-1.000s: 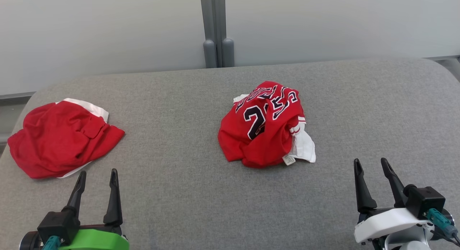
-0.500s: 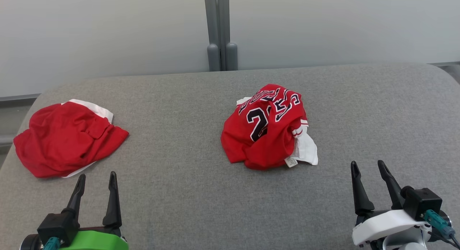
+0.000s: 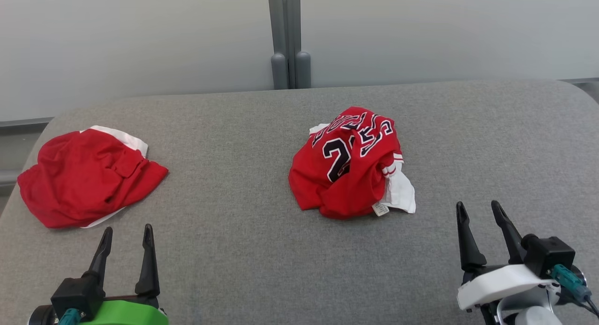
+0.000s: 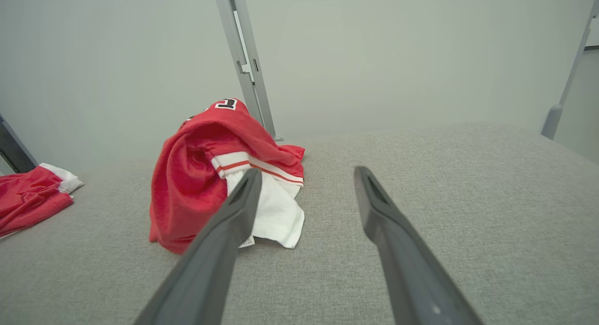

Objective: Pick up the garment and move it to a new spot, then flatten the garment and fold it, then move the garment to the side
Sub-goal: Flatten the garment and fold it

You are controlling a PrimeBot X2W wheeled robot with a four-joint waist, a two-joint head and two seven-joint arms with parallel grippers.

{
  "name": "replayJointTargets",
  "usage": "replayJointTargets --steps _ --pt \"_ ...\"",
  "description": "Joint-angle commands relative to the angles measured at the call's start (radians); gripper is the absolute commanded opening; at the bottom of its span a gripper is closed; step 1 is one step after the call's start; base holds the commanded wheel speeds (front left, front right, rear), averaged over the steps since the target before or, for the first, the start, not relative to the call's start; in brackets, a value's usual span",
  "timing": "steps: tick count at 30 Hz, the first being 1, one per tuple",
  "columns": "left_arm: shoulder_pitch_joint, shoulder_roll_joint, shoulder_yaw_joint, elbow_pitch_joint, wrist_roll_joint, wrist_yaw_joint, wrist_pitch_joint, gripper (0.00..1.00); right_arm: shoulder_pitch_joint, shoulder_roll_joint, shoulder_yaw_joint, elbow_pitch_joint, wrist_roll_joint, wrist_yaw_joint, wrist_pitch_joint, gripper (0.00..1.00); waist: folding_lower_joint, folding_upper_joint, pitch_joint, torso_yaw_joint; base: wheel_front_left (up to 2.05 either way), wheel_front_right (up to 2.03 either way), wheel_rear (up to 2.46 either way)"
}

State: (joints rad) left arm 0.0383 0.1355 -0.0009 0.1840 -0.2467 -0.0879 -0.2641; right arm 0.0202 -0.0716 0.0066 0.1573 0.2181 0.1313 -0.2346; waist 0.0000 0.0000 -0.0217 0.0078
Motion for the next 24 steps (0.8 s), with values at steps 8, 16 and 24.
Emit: replayJointTargets --steps 8,16,24 --pt "-0.033 -0.019 0.002 0.009 0.018 -0.01 -0.001 1.0 -0.158 -0.046 0.037 0.047 -0.021 -0.001 0.018 1.0 0.0 0.0 0.036 0.016 0.0 0.0 0.0" --pt "-0.078 -0.04 -0.01 0.012 0.033 -0.018 -0.001 1.0 -0.336 -0.103 0.056 0.169 -0.029 -0.001 0.044 1.0 0.0 0.0 0.119 0.05 0.0 0.0 0.0" --pt "-0.123 -0.054 -0.02 0.021 0.041 -0.027 -0.001 1.0 -0.461 -0.132 0.091 0.406 -0.014 -0.001 0.063 1.0 0.0 0.0 0.175 0.083 0.0 0.0 0.0"
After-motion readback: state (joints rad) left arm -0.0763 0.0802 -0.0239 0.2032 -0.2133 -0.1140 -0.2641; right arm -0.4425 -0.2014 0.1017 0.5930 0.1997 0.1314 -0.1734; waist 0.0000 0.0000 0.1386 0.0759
